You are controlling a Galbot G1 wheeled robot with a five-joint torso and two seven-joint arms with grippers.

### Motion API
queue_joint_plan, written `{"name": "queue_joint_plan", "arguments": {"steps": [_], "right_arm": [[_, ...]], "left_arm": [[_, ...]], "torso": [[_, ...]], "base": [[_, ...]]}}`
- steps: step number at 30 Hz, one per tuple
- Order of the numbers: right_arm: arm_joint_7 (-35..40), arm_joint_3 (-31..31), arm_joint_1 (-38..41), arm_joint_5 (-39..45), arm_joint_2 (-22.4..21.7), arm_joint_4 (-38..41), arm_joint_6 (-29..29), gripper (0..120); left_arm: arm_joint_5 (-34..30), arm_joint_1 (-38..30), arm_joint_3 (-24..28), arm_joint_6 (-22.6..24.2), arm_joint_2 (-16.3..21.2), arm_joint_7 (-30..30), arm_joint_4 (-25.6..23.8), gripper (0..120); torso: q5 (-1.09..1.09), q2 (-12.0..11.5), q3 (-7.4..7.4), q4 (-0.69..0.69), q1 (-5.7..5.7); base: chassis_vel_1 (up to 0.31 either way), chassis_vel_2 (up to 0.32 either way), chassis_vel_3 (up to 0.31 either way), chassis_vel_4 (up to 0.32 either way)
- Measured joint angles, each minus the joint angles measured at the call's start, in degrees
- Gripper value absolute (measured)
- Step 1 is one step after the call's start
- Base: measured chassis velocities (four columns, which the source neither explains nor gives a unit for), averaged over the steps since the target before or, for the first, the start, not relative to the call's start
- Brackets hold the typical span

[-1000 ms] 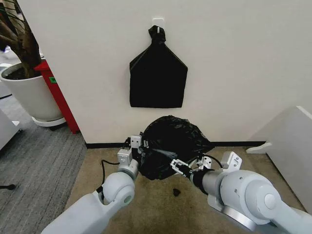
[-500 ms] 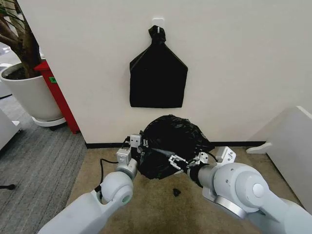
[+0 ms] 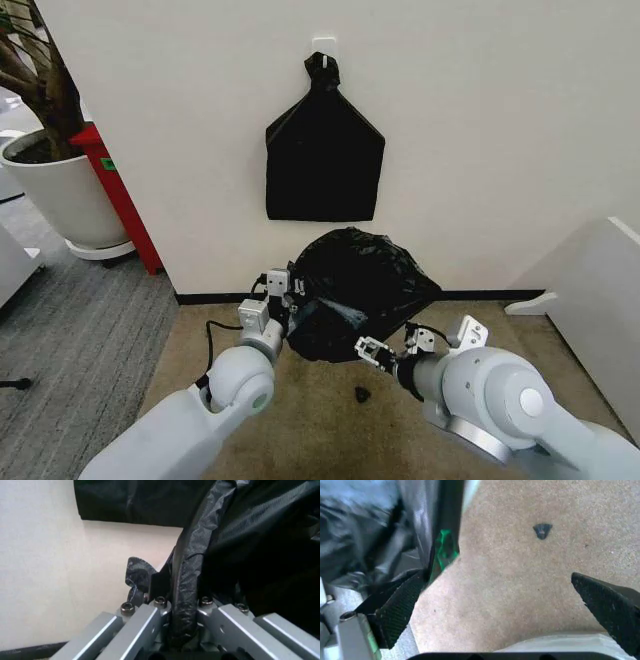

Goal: Place the garbage bag over the trash bin.

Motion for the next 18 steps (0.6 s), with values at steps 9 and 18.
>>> {"name": "queue_joint_plan", "arguments": {"steps": [9, 18], "right_arm": [[0.64, 0.32, -1.69, -2.26, 1.08, -2.90, -1.20, 100], [1.11, 0.91, -3.94, -6.01, 1.58, -6.80, -3.00, 100]], "left_arm": [[-4.07, -0.33, -0.81, 0.61, -0.13, -1.58, -0.78, 1], [-12.39, 0.05, -2.91, 1.89, -0.37, -5.49, -2.80, 1]], "torso": [[0.00, 0.00, 0.00, 0.00, 0.00], [0.00, 0.00, 0.00, -0.01, 0.00]], "base": [[0.000, 0.000, 0.000, 0.000], [0.000, 0.000, 0.000, 0.000]]}}
